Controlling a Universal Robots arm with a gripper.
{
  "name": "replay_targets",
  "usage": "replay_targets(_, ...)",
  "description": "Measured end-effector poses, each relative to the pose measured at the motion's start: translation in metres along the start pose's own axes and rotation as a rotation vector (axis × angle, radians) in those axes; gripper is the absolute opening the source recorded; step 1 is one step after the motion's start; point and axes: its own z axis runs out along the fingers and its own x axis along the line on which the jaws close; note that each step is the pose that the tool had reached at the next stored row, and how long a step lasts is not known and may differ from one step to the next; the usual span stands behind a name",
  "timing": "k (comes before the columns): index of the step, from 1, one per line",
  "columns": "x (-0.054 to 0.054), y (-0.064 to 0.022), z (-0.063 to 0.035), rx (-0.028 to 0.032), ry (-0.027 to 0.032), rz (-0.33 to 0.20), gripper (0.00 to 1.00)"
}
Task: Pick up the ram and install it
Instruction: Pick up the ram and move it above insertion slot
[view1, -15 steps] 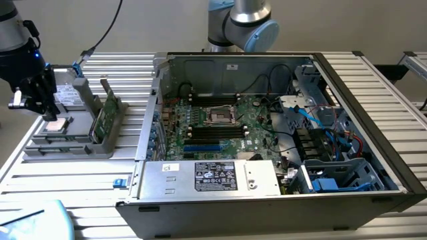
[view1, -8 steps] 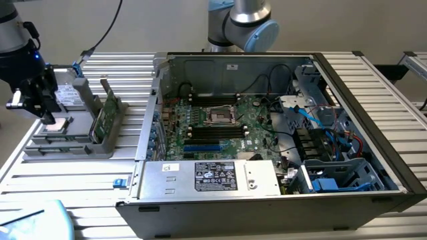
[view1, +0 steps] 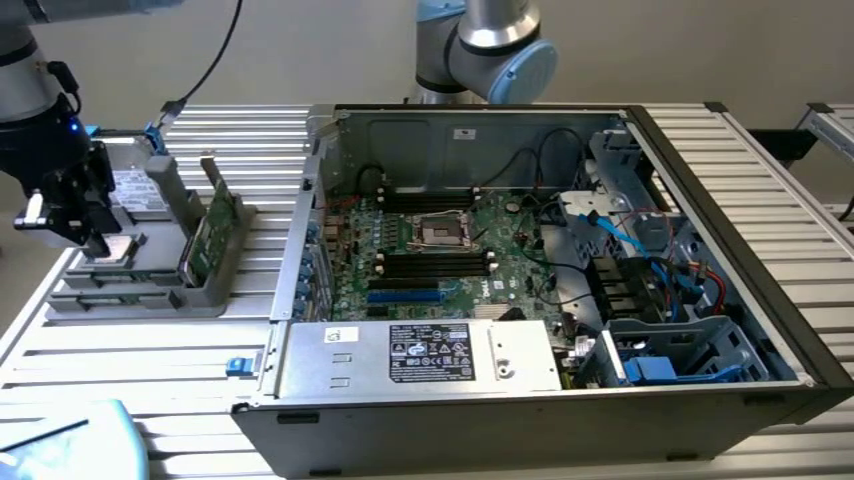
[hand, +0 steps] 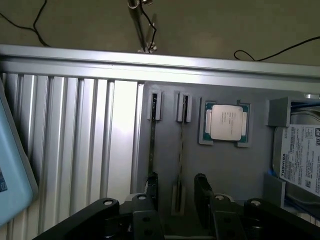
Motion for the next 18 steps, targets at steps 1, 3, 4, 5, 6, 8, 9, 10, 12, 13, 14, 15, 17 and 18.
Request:
replay_targets(1,0.000,0.0010,0.0020,0.0001,0.0000,0.000,0.43)
replay_targets(3,0.000,0.0030,0.0056,0.0000,0.0000,0.000,0.43)
replay_targets(4,0.000,0.0041,0.0076,0.0000,0.0001,0.000,0.43)
replay_targets(5,0.000,0.0052,0.0094,-0.0001,0.0001,0.000,0.43)
replay_targets(6,0.000,0.0063,0.0114,-0.0001,0.0001,0.000,0.43)
replay_targets(8,-0.001,0.0087,0.0152,-0.0001,0.0001,0.000,0.43)
replay_targets(9,-0.001,0.0099,0.0171,-0.0001,0.0001,0.000,0.43)
replay_targets(10,-0.001,0.0110,0.0190,0.0000,0.0001,0.000,0.43)
replay_targets(12,0.000,0.0127,0.0228,0.0000,0.0003,0.000,0.43)
replay_targets(13,0.001,0.0130,0.0244,0.0000,0.0004,0.000,0.43)
replay_targets(14,0.003,0.0132,0.0257,-0.0001,0.0004,0.000,0.43)
replay_targets(15,0.004,0.0133,0.0271,0.0000,0.0003,0.000,0.43)
replay_targets(17,0.008,0.0133,0.0298,-0.0002,0.0004,0.000,0.43)
replay_targets(18,0.009,0.0133,0.0312,-0.0001,0.0004,-0.001,0.43)
